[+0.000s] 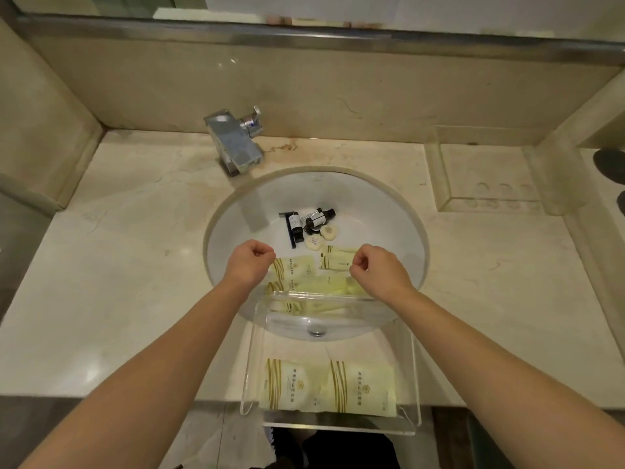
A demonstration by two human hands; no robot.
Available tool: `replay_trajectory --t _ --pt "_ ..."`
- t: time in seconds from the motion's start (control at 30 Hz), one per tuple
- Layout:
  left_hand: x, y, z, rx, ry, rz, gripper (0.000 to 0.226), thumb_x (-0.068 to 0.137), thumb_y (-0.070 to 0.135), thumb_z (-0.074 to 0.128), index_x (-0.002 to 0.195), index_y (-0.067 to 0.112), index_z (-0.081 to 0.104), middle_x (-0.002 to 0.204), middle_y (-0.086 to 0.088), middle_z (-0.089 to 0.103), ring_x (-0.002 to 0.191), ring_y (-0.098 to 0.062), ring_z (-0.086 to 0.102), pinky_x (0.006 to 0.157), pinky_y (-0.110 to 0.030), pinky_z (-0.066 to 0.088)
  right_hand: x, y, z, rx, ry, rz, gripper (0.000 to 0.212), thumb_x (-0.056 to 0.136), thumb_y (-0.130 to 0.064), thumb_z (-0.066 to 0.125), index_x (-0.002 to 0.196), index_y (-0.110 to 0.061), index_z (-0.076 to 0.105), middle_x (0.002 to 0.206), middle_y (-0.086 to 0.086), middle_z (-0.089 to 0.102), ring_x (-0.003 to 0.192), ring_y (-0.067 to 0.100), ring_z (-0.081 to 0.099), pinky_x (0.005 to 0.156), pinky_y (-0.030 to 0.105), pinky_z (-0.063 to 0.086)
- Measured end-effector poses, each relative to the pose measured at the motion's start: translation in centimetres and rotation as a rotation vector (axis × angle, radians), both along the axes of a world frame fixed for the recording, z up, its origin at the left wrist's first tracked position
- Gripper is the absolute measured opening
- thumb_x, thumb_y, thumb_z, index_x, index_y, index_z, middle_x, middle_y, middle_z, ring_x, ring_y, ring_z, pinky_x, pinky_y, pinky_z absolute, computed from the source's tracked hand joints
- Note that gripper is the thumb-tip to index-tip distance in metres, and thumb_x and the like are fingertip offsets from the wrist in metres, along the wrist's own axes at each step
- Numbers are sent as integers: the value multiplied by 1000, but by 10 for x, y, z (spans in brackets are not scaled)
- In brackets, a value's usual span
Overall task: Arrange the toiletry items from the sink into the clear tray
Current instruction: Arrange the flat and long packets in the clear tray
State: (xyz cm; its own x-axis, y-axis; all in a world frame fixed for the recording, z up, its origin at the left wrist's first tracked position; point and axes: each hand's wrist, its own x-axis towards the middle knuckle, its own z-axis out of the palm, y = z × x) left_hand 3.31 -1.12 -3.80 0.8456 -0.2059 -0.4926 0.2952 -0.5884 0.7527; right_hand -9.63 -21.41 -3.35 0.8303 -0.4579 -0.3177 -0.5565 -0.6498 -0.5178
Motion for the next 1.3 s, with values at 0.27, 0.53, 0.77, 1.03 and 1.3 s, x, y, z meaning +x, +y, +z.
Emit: replay_trajectory --t 0.27,0.53,0.77,1.03,1.3 --pt "25 -32 -50 123 101 4 8 88 12 59 84 18 62 98 -5 64 91 -25 60 82 -34 50 38 -28 -51 -14 269 172 22 87 -26 57 108 -19 59 114 5 53 100 23 53 82 38 49" --pt "43 -48 -93 387 40 -278 37 89 13 61 126 12 55 135 -10 51 118 -29 54 90 -31 43 66 -41 -97 -66 377 275 42 90 -22 54 132 -22 48 132 5 43 117 25 45 85 37 45" --pt "48 -53 -108 569 9 -505 51 83 15 67 130 18 47 124 -9 43 89 -24 55 78 -33 50 76 -42 -115 -169 354 284 53 81 -19 68 129 -21 47 125 3 41 108 22 46 75 34 45" --pt "47 -53 -108 669 -5 -607 39 82 23 68 116 12 55 118 -9 42 96 -27 56 84 -40 53 80 -40 -121 -248 377 281 52 75 -22 73 121 -16 48 120 6 45 108 23 43 79 33 45" --pt "50 -51 -97 616 -66 -617 18 83 20 64 93 20 49 101 -4 59 99 -26 50 81 -36 41 77 -42 -114 -274 272 233 36 76 -15 68 106 -18 50 104 2 56 98 25 47 83 35 36"
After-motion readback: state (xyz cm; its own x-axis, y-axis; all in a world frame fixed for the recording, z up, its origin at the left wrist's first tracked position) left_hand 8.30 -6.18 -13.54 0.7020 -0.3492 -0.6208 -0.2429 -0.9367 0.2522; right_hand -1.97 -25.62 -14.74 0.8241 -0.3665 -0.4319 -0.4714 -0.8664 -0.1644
